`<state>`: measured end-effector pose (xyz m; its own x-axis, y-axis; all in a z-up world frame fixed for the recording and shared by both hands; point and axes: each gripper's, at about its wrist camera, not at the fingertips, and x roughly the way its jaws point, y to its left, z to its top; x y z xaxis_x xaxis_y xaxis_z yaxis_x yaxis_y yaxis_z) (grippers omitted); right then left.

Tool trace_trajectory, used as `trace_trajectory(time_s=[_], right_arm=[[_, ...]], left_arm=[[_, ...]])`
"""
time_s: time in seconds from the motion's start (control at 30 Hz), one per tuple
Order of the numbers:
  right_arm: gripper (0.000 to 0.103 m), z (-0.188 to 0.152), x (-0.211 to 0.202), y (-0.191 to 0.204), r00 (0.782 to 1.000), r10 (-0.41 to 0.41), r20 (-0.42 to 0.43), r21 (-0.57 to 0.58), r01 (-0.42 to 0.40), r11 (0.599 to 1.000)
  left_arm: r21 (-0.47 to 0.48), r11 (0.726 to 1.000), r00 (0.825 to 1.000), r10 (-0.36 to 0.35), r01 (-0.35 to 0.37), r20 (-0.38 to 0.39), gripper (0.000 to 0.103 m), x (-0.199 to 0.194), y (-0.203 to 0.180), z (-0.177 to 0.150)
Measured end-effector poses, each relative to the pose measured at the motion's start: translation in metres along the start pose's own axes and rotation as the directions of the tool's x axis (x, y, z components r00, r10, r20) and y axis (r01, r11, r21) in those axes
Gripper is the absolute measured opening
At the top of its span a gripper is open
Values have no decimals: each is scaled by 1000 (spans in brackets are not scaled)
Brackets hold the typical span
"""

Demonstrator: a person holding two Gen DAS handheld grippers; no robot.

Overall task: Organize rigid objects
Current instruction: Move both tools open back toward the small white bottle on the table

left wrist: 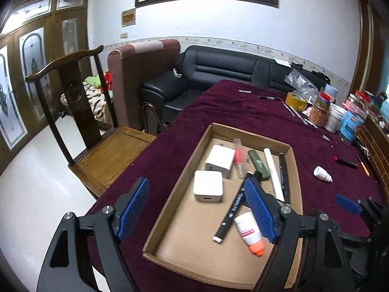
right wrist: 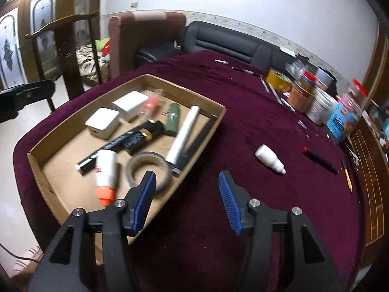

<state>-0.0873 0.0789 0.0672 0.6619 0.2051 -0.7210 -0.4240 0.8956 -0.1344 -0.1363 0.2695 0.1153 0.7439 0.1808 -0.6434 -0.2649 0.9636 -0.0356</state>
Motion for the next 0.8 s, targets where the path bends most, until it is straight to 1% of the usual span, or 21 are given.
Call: trace_trajectory(time_s=[0.37,0.5,0.57,0.63,0.73,0.77,0.8], right_arm=[[52,-17,2,-50,999,-46,-15,77,47,996],[52,-24,4,-73,997,-73,-25,107,75,991],[52,-26,6,-89,996,-83,-34,139,87,986],[52,-28,6,-114,996,-85,-40,199,92,976],[53,-27,3,-162,992,-123,-12,309,121,943],[62,-27,2,-185,988,-157,7,352,144,925],[81,-27,4,-204,983,-185,23,381,162,910]], left_arm=[[105,994,999,-39,41,-25,76,-3,-57,-1],[146,986,996,-74,80,-45,76,-3,-82,-1],[163,981,994,-95,102,-53,76,-4,-95,0],[191,971,989,-136,145,-59,76,-6,-113,4],[229,951,978,-196,207,-68,76,-8,-139,9],[242,945,975,-211,222,-72,76,-8,-147,10],[256,937,971,-224,238,-81,76,-7,-156,12]])
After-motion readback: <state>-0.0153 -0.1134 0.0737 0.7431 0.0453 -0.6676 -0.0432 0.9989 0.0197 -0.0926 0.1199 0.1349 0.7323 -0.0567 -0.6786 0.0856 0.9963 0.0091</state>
